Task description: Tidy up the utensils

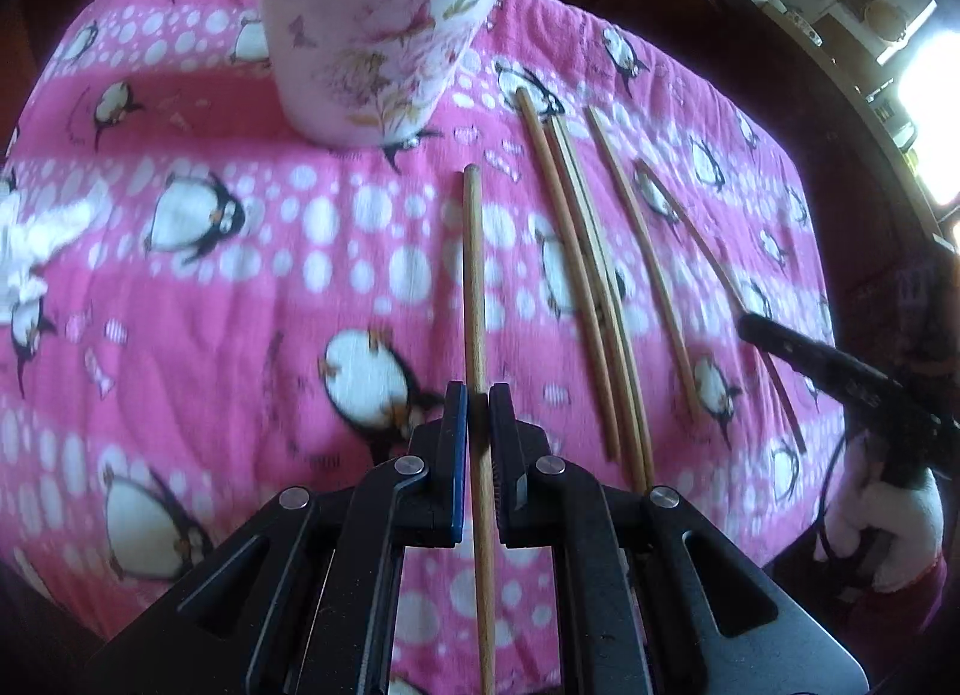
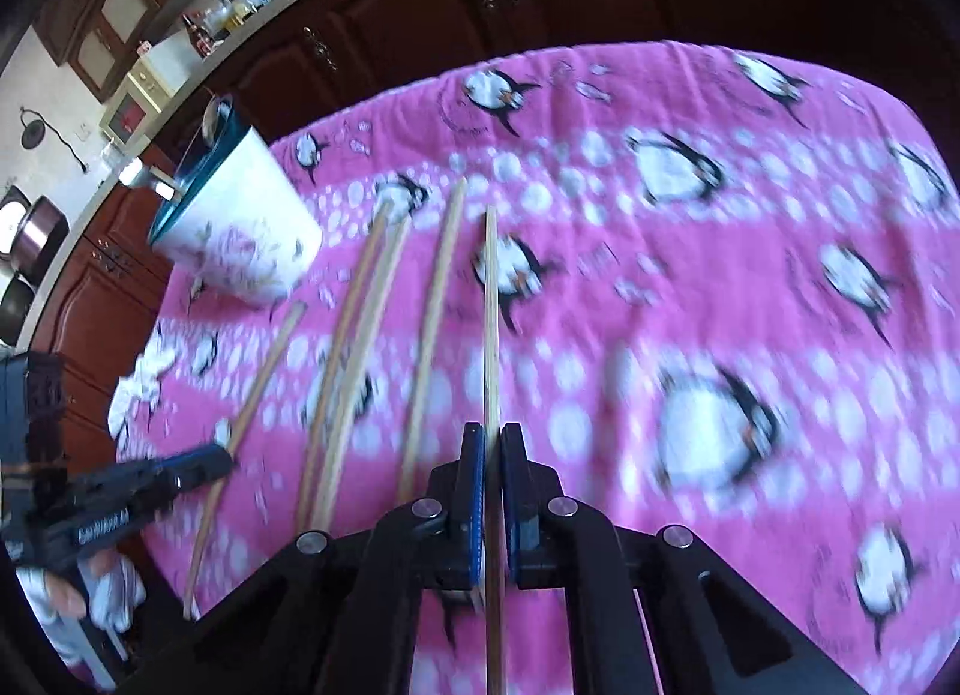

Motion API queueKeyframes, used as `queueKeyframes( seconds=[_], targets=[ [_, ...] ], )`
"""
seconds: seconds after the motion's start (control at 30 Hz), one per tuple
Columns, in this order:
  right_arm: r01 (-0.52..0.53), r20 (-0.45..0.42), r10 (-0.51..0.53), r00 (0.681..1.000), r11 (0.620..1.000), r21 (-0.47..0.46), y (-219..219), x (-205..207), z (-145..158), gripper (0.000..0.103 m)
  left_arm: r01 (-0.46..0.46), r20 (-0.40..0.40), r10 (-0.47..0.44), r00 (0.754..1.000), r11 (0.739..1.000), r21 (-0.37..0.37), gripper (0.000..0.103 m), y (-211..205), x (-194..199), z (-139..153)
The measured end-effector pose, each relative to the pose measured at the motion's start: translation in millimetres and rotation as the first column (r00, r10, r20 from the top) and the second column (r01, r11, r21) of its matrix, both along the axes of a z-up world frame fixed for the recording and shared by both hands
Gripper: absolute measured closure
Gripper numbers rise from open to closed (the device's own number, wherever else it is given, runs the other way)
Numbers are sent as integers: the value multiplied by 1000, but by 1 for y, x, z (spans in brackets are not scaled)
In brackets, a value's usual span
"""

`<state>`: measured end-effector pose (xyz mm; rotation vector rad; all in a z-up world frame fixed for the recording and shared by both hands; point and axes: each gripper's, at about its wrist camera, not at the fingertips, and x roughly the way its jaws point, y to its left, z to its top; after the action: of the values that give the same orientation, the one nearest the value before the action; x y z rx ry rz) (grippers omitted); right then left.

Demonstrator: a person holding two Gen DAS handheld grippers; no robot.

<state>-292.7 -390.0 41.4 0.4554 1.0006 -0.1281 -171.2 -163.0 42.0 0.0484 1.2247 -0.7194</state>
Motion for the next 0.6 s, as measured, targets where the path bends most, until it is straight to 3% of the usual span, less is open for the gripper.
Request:
queueKeyframes(
  seconds=[0.17, 0.3, 0.6],
  targets=[
    [-40, -79, 40, 996, 999, 5, 8, -15, -12, 98, 7, -24, -6, 1000, 1000, 23, 97, 6, -9, -8],
    [-33, -52, 31, 998, 998, -56, 6, -4, -2, 80, -23, -36, 24, 999, 999, 26, 96, 7, -1, -7],
    [-68, -38, 64, 997, 991, -112, 6, 51, 4, 78, -37, 71, 32, 997, 997, 68, 83, -15, 25, 6]
  ],
)
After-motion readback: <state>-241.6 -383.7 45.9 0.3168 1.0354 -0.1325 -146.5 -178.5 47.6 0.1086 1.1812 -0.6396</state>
